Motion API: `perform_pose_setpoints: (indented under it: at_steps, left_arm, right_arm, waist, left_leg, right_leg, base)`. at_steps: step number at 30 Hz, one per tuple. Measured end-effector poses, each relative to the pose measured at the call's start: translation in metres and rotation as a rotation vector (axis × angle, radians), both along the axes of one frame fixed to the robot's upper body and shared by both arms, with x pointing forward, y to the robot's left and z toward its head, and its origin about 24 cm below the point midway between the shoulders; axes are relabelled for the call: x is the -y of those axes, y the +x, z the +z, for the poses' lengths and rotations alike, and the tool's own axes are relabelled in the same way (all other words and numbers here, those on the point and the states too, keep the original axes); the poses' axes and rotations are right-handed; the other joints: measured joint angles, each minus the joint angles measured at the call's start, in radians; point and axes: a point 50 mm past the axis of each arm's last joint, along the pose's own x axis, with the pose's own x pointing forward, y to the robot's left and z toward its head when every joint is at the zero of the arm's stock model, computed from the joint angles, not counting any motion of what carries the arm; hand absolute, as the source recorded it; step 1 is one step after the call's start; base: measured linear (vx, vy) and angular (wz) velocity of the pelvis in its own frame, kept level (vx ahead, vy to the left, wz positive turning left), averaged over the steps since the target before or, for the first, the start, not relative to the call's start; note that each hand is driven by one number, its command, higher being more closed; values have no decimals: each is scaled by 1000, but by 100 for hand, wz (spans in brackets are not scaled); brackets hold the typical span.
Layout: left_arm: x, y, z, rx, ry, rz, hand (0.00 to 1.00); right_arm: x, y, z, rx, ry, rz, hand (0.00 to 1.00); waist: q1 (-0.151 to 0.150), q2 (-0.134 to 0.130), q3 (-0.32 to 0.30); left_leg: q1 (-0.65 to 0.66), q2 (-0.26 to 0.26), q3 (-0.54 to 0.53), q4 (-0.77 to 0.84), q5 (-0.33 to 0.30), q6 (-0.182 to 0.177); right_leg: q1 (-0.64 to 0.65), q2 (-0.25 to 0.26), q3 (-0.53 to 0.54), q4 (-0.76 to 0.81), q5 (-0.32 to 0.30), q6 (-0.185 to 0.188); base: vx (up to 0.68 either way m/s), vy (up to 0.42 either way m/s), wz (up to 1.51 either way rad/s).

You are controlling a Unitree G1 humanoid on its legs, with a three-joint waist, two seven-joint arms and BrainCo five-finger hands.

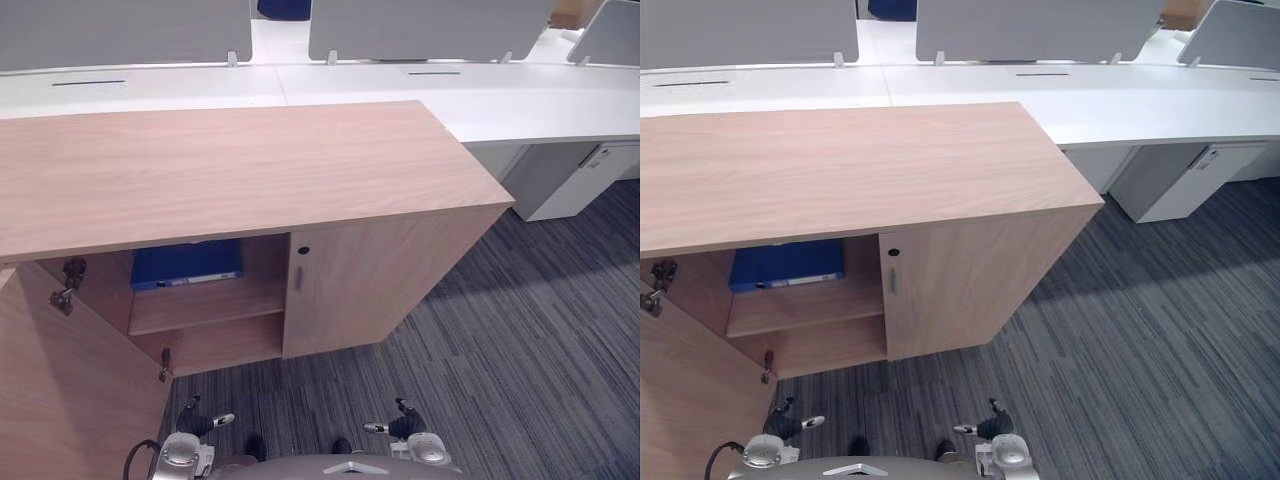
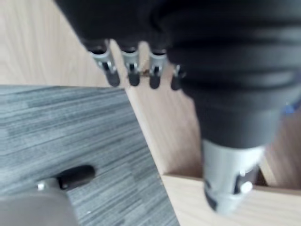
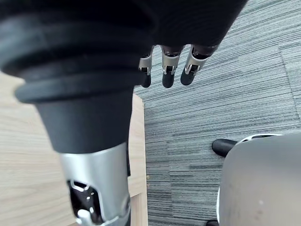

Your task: Walk over to the cabinet, pick up the folder, carry it to the office cabinet, place the folder inside the office cabinet, then close the office cabinet door

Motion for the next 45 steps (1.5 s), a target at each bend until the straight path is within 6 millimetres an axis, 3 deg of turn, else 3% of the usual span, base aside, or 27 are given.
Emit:
perform_pose_setpoints:
  at_steps: [4,8,14,17,18,19,20,21,22,25,27,32,35,39,42,45]
  left_arm:
    - [-2,3,2,16,-5,16,0]
    - [-3,3,2,21,-15,46,0]
    - [-3,4,3,42,-36,109,0]
    - [0,5,4,68,-46,167,0]
    - [-2,8,6,85,-47,184,0]
    - [-3,10,6,95,-54,218,0]
    - [-4,5,5,83,-51,222,0]
    - [-3,3,4,78,-55,225,0]
    - [-2,3,4,79,-58,225,0]
    - [-4,-2,3,65,-48,219,0]
    - [-4,-4,2,52,-47,217,0]
    - [-5,-14,-1,26,-44,224,0]
    - [-4,-20,-4,-4,-47,229,0]
    - [-6,-27,-6,-21,-48,254,0]
    - [-16,-38,-7,-24,-56,406,0]
    - [-33,-56,-6,5,-93,685,0]
  right_arm:
    - [0,1,-1,1,22,-55,0]
    - [-2,-1,-2,-6,27,-55,0]
    - [-3,16,3,27,24,-45,0]
    - [-2,24,7,56,10,-56,0]
    - [-6,26,7,64,19,-58,0]
    - [-4,29,9,80,14,-70,0]
    - [-1,27,10,81,7,-79,0]
    - [5,24,10,84,-2,-101,0]
    - [4,23,10,82,1,-106,0]
    - [3,4,3,33,8,-127,0]
    - [4,2,2,27,14,-148,0]
    - [2,6,2,25,18,-140,0]
    - [0,11,2,25,19,-129,0]
    - [0,9,0,2,18,-124,0]
    - [1,6,-2,-17,16,-128,0]
    - [10,4,-3,-32,0,-148,0]
  waist:
    - [8,-6,0]
    - [25,-7,-1]
    - [32,-4,19]
    - [23,0,35]
    - [26,-5,39]
    - [23,-10,46]
    - [14,-7,49]
    - [6,28,47]
    - [7,21,45]
    - [-4,14,30]
    - [-14,16,22]
    - [-6,27,16]
    - [-6,46,17]
    - [-5,52,15]
    - [-4,50,16]
    - [2,52,17]
  left_leg:
    - [-39,-7,-54,0,6,-6]
    - [-41,-18,-100,0,15,-2]
    - [-75,-30,-156,8,69,-49]
    - [-112,-30,-100,17,108,-62]
    - [-125,-28,-49,68,53,-43]
    - [-161,-9,75,256,-97,-6]
    - [-158,11,134,355,-160,-2]
    - [-144,25,161,353,-205,7]
    - [-132,14,159,318,-190,16]
    - [-41,-39,109,60,-61,7]
    - [-30,-48,79,2,-22,15]
    - [17,-53,69,1,-9,29]
    - [31,-49,63,1,-6,25]
    - [31,-37,55,-1,2,13]
    - [37,-26,47,-1,7,6]
    - [41,-18,33,-1,10,2]
  right_leg:
    - [-40,-6,-8,57,-37,16]
    - [-12,-9,-28,57,-58,-4]
    - [8,-7,-68,55,-82,-44]
    - [-17,-30,-95,120,-104,-67]
    - [-17,-38,-103,118,-114,-57]
    - [-15,-49,-127,131,-130,-36]
    - [-9,-54,-143,151,-138,-30]
    - [-11,-44,-147,179,-159,-20]
    - [-16,-43,-145,180,-167,-17]
    - [-11,-51,-142,127,-152,-34]
    - [3,-39,-142,93,-134,-29]
    - [71,-30,-144,60,-112,-16]
    - [96,-20,-146,49,-109,-20]
    - [101,-7,-157,47,-109,-23]
    - [114,5,-171,41,-109,-32]
    - [120,14,-174,39,-111,-39]
  base:
    - [95,-8,35]
    - [141,-12,47]
    - [54,-23,60]
    - [-103,6,88]
    - [-83,48,63]
    - [-41,45,37]
    - [-73,63,46]
    - [-100,64,38]
    - [-111,54,31]
    - [-64,45,41]
    - [-23,20,46]
    - [22,-3,10]
    - [-2,-20,2]
    - [-33,-46,8]
    - [-45,-61,11]
    - [-48,-49,3]
